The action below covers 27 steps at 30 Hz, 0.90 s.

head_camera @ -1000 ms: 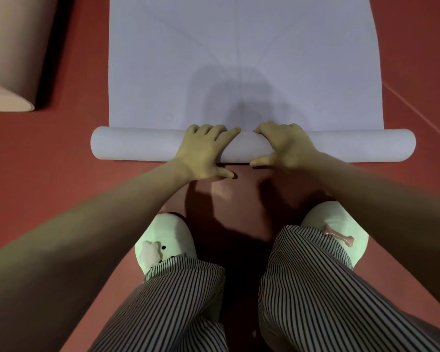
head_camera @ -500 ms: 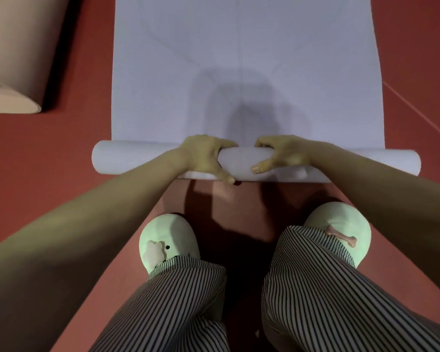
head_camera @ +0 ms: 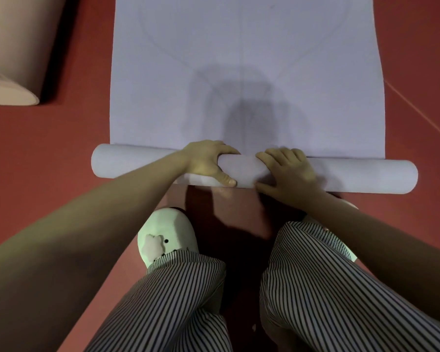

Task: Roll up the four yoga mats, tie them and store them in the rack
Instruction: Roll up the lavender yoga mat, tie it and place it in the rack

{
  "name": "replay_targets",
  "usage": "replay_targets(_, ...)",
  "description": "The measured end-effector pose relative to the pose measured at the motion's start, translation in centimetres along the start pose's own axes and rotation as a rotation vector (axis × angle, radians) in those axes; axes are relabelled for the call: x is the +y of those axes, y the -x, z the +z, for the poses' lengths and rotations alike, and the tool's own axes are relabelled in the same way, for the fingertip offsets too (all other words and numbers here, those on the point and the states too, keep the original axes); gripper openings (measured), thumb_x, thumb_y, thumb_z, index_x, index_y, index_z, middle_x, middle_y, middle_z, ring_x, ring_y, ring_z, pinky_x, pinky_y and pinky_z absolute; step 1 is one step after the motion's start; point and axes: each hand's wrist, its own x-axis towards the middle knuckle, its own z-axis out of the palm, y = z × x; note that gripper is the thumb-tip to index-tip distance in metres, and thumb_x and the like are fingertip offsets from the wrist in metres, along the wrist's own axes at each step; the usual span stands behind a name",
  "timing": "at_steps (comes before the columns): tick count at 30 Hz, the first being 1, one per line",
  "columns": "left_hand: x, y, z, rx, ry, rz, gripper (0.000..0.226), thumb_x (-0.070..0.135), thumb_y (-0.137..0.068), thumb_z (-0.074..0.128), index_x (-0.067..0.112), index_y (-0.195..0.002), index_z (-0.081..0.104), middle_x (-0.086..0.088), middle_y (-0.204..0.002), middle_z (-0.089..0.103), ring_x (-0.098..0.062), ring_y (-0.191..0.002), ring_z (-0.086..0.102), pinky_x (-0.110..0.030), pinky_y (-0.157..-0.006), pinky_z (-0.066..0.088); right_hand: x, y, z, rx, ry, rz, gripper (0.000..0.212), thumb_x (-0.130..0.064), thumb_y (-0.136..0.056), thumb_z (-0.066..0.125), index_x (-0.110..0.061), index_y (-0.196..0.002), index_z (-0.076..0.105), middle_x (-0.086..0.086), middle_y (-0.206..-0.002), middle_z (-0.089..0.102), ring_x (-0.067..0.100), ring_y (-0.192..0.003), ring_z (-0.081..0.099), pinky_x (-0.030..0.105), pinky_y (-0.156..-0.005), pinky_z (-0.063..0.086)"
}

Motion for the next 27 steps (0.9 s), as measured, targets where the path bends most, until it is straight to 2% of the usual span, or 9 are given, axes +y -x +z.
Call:
replay_targets(3, -0.3, -0.3, -0.2, 0.019, 0.112, -0.003, 0.081, 0.057, -0.06, 0.081, 0.038, -0.13, 0.045, 0.015, -0.129, 0.053, -0.009, -0.112, 0.051, -0.027, -0.094, 0.036, 0.0, -0.2, 0.2, -0.13, 0.03, 0.086, 0.082, -0.075, -0.063, 0.043, -0.009, -0.108, 0.063, 0.01, -0.095, 0.063, 0.029, -0.087, 0.059, 0.039, -0.081, 0.037)
replay_targets(5, -0.4, -0.2, -0.2, 0.056, 0.143, -0.014, 0.076, 0.057, -0.064, 0.08, 0.037, -0.128, 0.044, 0.015, -0.126, 0.052, -0.008, -0.105, 0.052, -0.025, -0.088, 0.034, 0.7, -1.3, -0.2, -0.192, -0.032, 0.126, 0.079, -0.073, -0.06, 0.054, -0.01, -0.106, 0.064, 0.01, -0.091, 0.061, 0.029, -0.082, 0.061, 0.038, -0.075, 0.043)
replay_targets(7, -0.4, -0.2, -0.4, 0.08, 0.05, -0.011, 0.077, 0.069, -0.064, 0.068, 0.036, -0.129, 0.044, 0.012, -0.125, 0.056, -0.013, -0.106, 0.055, -0.029, -0.088, 0.038, 1.3, -2.2, -0.8, -0.279, -0.138, 0.181, 0.079, -0.065, -0.06, 0.07, -0.012, -0.118, 0.059, 0.009, -0.103, 0.057, 0.027, -0.099, 0.056, 0.038, -0.085, 0.039)
replay_targets(10, -0.7, 0.0, 0.0, 0.169, -0.156, 0.091, 0.088, 0.082, -0.061, 0.037, 0.033, -0.133, 0.046, 0.002, -0.126, 0.056, -0.019, -0.116, 0.05, -0.034, -0.091, 0.04, 1.7, -2.8, -1.0, -0.347, -0.206, 0.187, 0.079, -0.059, -0.064, 0.075, -0.017, -0.127, 0.051, 0.004, -0.116, 0.052, 0.02, -0.111, 0.049, 0.034, -0.091, 0.031)
replay_targets(13, -0.7, 0.6, 0.9, 0.406, -0.212, 0.225, 0.085, 0.077, -0.07, 0.037, 0.02, -0.132, 0.053, -0.004, -0.138, 0.049, -0.027, -0.121, 0.048, -0.039, -0.094, 0.038, 2.4, -4.2, -1.7, -0.383, -0.29, 0.241, 0.069, -0.057, -0.066, 0.075, -0.023, -0.121, 0.053, -0.002, -0.116, 0.054, 0.017, -0.108, 0.052, 0.03, -0.086, 0.033)
replay_targets(16, -0.2, 0.9, 2.1, 0.486, -0.337, 0.197, 0.098, 0.083, -0.064, 0.039, 0.014, -0.133, 0.051, -0.004, -0.134, 0.053, -0.028, -0.115, 0.052, -0.04, -0.093, 0.037, 2.8, -5.0, -2.3, -0.505, -0.376, 0.312, 0.06, -0.057, -0.067, 0.074, -0.029, -0.116, 0.053, -0.009, -0.115, 0.054, 0.014, -0.104, 0.053, 0.026, -0.082, 0.032)
replay_targets(20, 0.4, 0.5, 2.1, 0.479, -0.388, 0.128, 0.084, 0.071, -0.072, 0.06, 0.017, -0.135, 0.046, -0.004, -0.132, 0.052, -0.029, -0.116, 0.048, -0.04, -0.094, 0.034, 2.6, -4.8, -2.0, -0.472, -0.372, 0.313, 0.062, -0.057, -0.068, 0.073, -0.031, -0.121, 0.053, -0.009, -0.118, 0.055, 0.013, -0.107, 0.052, 0.024, -0.083, 0.03)
replay_targets(24, 0.4, -0.1, 1.1, 0.392, -0.371, 0.113, 0.075, 0.069, -0.077, 0.058, 0.024, -0.136, 0.042, 0.001, -0.132, 0.05, -0.024, -0.117, 0.045, -0.035, -0.095, 0.03, 2.8, -4.7, -1.7, -0.36, -0.235, 0.222, 0.068, -0.058, -0.071, 0.071, -0.022, -0.126, 0.055, 0.0, -0.119, 0.059, 0.022, -0.108, 0.054, 0.033, -0.088, 0.035)
replay_targets(27, 0.2, -0.7, -0.4, 0.318, -0.292, 0.105, 0.072, 0.071, -0.076, 0.056, 0.025, -0.132, 0.045, 0.002, -0.126, 0.054, -0.023, -0.111, 0.049, -0.032, -0.087, 0.031, 2.2, -3.9, -1.3, -0.143, -0.071, 0.071, 0.063, -0.058, -0.077, 0.057, -0.005, -0.11, 0.064, 0.013, -0.097, 0.065, 0.033, -0.082, 0.063, 0.036, -0.07, 0.045)
